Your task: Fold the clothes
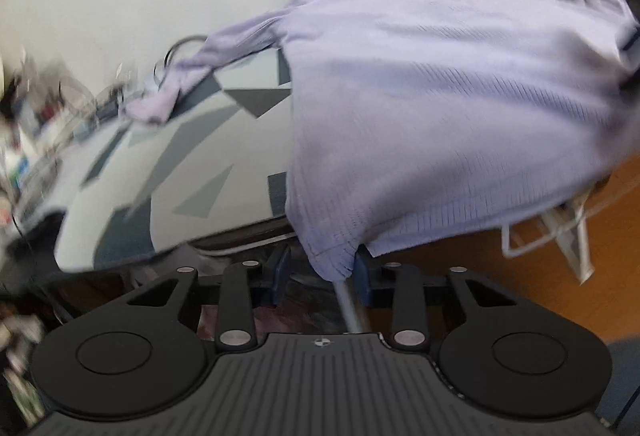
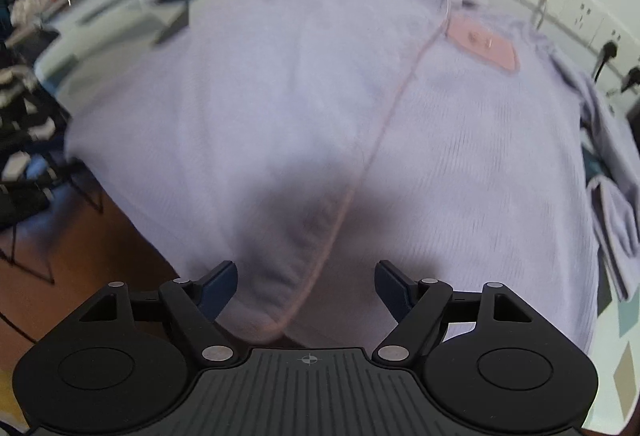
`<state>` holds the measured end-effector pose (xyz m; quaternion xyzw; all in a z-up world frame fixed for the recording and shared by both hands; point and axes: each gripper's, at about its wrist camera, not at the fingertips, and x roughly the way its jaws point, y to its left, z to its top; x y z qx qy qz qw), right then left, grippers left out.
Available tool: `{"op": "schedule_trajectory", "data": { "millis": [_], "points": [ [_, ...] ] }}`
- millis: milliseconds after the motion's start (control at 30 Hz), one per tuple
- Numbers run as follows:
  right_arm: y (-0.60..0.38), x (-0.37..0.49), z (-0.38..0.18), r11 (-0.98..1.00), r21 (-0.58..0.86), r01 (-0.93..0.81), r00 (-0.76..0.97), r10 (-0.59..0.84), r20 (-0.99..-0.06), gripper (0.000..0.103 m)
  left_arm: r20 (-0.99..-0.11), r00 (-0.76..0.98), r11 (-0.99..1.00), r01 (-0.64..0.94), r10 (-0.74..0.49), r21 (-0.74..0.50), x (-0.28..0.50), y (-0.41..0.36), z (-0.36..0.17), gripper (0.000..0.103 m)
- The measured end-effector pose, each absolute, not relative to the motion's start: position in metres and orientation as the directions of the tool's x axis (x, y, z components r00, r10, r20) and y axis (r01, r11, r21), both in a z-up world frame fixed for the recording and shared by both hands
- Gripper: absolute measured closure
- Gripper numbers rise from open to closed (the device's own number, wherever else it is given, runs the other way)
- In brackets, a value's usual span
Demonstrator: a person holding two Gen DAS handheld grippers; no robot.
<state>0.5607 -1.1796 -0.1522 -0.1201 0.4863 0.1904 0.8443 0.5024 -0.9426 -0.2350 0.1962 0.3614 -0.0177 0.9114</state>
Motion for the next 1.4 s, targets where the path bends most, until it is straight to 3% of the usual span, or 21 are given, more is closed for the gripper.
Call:
{"op": "schedule_trajectory", "data": {
  "millis": [133, 333, 400, 533, 600, 867, 933, 967, 1033, 1133, 1233, 1367, 1400],
  "points": [
    [-1.185, 0.563, -0.155, 0.914, -0.026, -0.406, 0.460, 0.179, -0.870, 0.031, -0.656, 0.737, 0.877, 0.196, 0.164, 0.439, 0.498, -0.951, -0.252, 0.067],
    [-1.194, 0.566, -0.160, 0.934, -0.040, -0.356, 0.466, 0.141, -0.873, 0.034, -0.618, 0.779, 0.944, 0.110, 0.112, 0.310, 0.492, -0.936, -0.237, 0.067],
    [-1.196, 0.566, -0.162, 0.938, -0.037, -0.344, 0.466, 0.136, -0.874, 0.034, -0.605, 0.792, 0.965, 0.089, 0.081, 0.247, 0.489, -0.929, -0.229, 0.062],
    [-1.198, 0.568, -0.165, 0.939, -0.037, -0.341, 0.470, 0.136, -0.872, 0.034, -0.564, 0.822, 0.969, 0.069, 0.079, 0.236, 0.479, -0.924, -0.220, 0.060],
    [-1.198, 0.569, -0.165, 0.939, -0.039, -0.343, 0.472, 0.136, -0.871, 0.034, -0.544, 0.835, 0.969, 0.057, 0.086, 0.241, 0.476, -0.923, -0.218, 0.052],
    [-1.200, 0.567, -0.165, 0.938, -0.053, -0.344, 0.477, 0.126, -0.870, 0.033, -0.514, 0.843, 0.947, 0.018, 0.158, 0.321, 0.483, -0.928, -0.223, 0.052],
    [-1.200, 0.567, -0.165, 0.937, -0.062, -0.344, 0.478, 0.118, -0.870, 0.033, -0.533, 0.834, 0.955, 0.025, 0.144, 0.297, 0.486, -0.927, -0.221, 0.072],
    [-1.201, 0.568, -0.166, 0.939, -0.061, -0.339, 0.475, 0.115, -0.872, 0.033, -0.549, 0.827, 0.964, 0.035, 0.119, 0.262, 0.488, -0.927, -0.216, 0.095],
    [-1.201, 0.569, -0.169, 0.942, -0.061, -0.329, 0.470, 0.108, -0.876, 0.033, -0.571, 0.817, 0.979, 0.048, 0.075, 0.198, 0.492, -0.925, -0.206, 0.095],
    [-1.201, 0.569, -0.176, 0.945, -0.077, -0.317, 0.463, 0.083, -0.882, 0.026, -0.523, 0.846, 0.984, -0.011, 0.105, 0.179, 0.481, -0.922, -0.193, 0.095],
    [-1.201, 0.572, -0.175, 0.953, -0.066, -0.296, 0.440, 0.074, -0.895, 0.025, -0.560, 0.825, 0.997, -0.060, 0.073, 0.043, 0.473, -0.912, -0.193, 0.095],
    [-1.201, 0.587, -0.151, 0.963, 0.002, -0.268, 0.433, 0.122, -0.893, 0.024, -0.545, 0.836, 0.998, -0.061, 0.065, 0.025, 0.464, -0.919, -0.193, 0.095],
    [-1.202, 0.595, -0.138, 0.965, 0.034, -0.260, 0.445, 0.150, -0.883, 0.019, -0.539, 0.840, 0.998, -0.066, 0.063, 0.013, 0.463, -0.919, -0.192, 0.095]
  ]
}}
